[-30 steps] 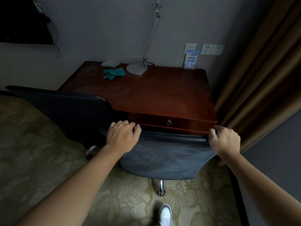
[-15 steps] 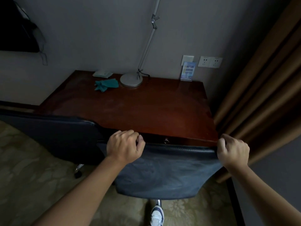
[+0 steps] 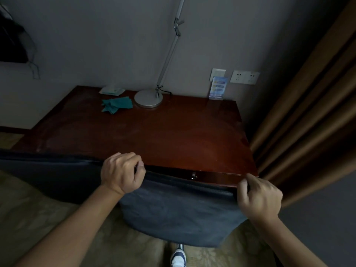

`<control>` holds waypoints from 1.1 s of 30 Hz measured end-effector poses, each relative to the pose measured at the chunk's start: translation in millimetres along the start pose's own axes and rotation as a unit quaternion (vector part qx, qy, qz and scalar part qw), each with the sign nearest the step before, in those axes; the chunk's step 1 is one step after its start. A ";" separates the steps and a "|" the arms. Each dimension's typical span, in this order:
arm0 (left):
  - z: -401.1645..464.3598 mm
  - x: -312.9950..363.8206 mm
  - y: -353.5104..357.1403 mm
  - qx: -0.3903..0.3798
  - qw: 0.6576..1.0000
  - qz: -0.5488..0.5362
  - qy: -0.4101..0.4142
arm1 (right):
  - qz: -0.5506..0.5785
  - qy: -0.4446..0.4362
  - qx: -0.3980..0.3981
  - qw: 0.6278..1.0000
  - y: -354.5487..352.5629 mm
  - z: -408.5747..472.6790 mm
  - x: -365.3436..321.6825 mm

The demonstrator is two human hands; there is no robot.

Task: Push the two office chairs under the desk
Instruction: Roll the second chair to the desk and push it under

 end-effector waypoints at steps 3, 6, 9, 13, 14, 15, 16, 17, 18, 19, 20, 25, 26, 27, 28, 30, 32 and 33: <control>6.3 6.3 5.6 0.025 1.000 0.012 -0.004 | 0.001 -0.004 -0.002 1.000 7.8 20.5 13.4; 13.0 12.6 9.1 0.045 0.999 0.017 0.012 | 0.003 -0.005 0.009 1.000 11.5 28.5 18.8; 10.9 7.9 9.1 0.055 0.998 0.015 0.021 | 0.002 -0.005 0.015 1.000 11.0 25.9 16.1; 8.3 -0.4 8.1 0.059 0.998 0.013 0.025 | 0.005 -0.026 0.026 0.999 12.6 21.7 9.8; 9.7 0.5 8.7 0.063 0.998 0.011 0.029 | 0.006 -0.026 0.028 0.999 12.7 23.7 10.6; 13.5 0.8 10.0 0.068 0.997 0.012 0.030 | 0.008 -0.029 0.027 0.999 14.3 28.6 11.8; 17.7 0.8 11.1 0.071 0.997 0.010 0.027 | 0.011 -0.028 0.027 0.999 16.3 32.8 13.6; 20.1 0.7 12.1 0.080 0.996 0.011 0.026 | 0.013 -0.028 0.031 0.999 18.5 36.5 15.0; 25.9 -0.4 13.9 0.089 0.996 0.011 0.024 | 0.014 -0.030 0.036 0.999 21.7 44.8 15.8; 26.3 -0.9 13.8 0.091 0.995 0.014 0.023 | 0.014 -0.031 0.037 0.999 23.3 47.7 15.7; 30.0 -2.9 15.7 0.090 0.996 0.015 0.019 | 0.014 -0.036 0.038 0.999 26.4 55.4 15.3; 41.6 -1.7 36.7 0.081 0.996 0.030 0.006 | 0.021 -0.036 0.006 0.999 50.4 74.5 29.5; 45.6 -0.7 40.0 0.092 0.995 0.033 0.019 | 0.010 -0.042 0.019 0.999 53.7 75.4 31.4; 46.4 -0.6 42.0 0.097 0.995 0.028 0.023 | 0.004 -0.042 0.031 0.999 55.5 74.2 34.8; 44.5 -2.4 45.0 0.094 0.995 0.026 0.021 | 0.004 -0.041 0.037 0.998 57.8 71.8 38.0; 36.0 -6.1 44.6 0.090 0.995 0.029 0.020 | 0.010 -0.052 0.051 0.997 57.1 63.4 35.9; 32.2 -3.4 42.8 0.086 0.996 0.036 0.018 | -0.003 -0.054 0.065 0.996 53.6 61.1 34.2; 30.9 -2.4 42.5 0.074 0.997 0.037 0.008 | 0.000 -0.048 0.058 0.997 53.2 60.1 35.3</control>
Point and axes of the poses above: each hand's wrist, its own z-axis towards the middle knuckle, its own y-axis out of the palm, x = y × z, the point moved 6 cm from there along z, towards the middle knuckle, and after that the axes turned 1 degree about -z, right-handed, at the moved point
